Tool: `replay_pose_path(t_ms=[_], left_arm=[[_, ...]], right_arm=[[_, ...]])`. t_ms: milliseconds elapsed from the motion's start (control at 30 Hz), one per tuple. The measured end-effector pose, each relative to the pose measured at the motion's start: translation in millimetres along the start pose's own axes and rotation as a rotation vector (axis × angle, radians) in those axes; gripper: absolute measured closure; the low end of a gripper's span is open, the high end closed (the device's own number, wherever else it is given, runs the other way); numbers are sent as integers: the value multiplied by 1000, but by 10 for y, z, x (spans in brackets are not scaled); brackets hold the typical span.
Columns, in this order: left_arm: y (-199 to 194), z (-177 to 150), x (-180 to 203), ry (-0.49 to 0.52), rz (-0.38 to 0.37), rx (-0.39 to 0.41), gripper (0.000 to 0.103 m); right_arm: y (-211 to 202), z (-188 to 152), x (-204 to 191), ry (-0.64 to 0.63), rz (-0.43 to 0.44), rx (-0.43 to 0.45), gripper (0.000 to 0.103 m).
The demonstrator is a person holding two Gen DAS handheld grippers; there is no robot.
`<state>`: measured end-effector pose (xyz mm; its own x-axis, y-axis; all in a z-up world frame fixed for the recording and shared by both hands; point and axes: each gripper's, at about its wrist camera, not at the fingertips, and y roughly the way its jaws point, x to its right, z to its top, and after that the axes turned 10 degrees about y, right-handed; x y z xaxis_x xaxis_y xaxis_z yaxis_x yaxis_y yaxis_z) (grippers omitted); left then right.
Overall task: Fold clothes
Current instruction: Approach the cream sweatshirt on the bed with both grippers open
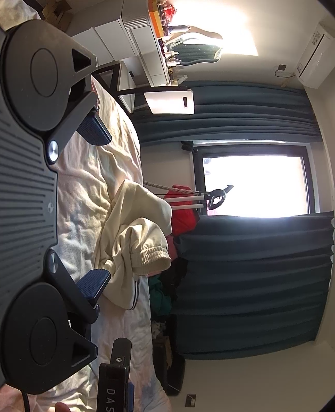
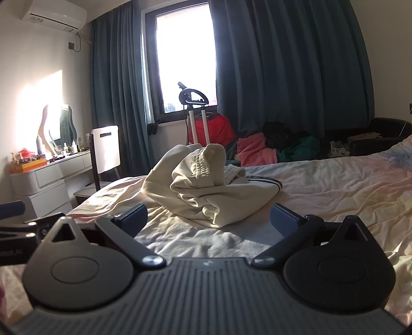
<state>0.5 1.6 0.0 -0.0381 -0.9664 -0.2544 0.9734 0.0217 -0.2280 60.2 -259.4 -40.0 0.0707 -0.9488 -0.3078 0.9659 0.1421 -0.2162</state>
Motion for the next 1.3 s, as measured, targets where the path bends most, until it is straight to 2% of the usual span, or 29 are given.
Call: replay_pose_path(t_ms=[200, 567, 733, 867, 1000, 1133, 1167, 1233, 1267, 1300], left_arm=[[39, 17, -85, -12, 3, -24, 0], [18, 5, -85, -6, 34, 7, 0], [14, -1, -80, 5, 37, 10, 0], [14, -6, -75, 5, 36, 10, 0], [15, -13, -77, 1, 33, 12, 0], [22, -24, -104, -14, 21, 12, 0], [27, -27, -105, -13, 20, 11, 0], [32, -34, -104, -10, 24, 10, 0], [37, -41, -102, -10, 26, 9, 0], [41, -45, -102, -10, 25, 8, 0]], right_arm=[[29, -31, -37, -24, -11, 0, 0], [14, -55, -81, -40, -30, 19, 0], [53, -32, -44, 11, -45, -3, 0], [40, -28, 2, 37, -85, 33, 0], [41, -9, 89, 106, -59, 28, 0], [31, -16, 61, 72, -55, 42, 3], [32, -13, 41, 58, -52, 44, 5], [35, -15, 3, 35, -54, 43, 20], [40, -18, -14, 23, -60, 41, 36], [45, -22, -23, 15, -68, 38, 42]])
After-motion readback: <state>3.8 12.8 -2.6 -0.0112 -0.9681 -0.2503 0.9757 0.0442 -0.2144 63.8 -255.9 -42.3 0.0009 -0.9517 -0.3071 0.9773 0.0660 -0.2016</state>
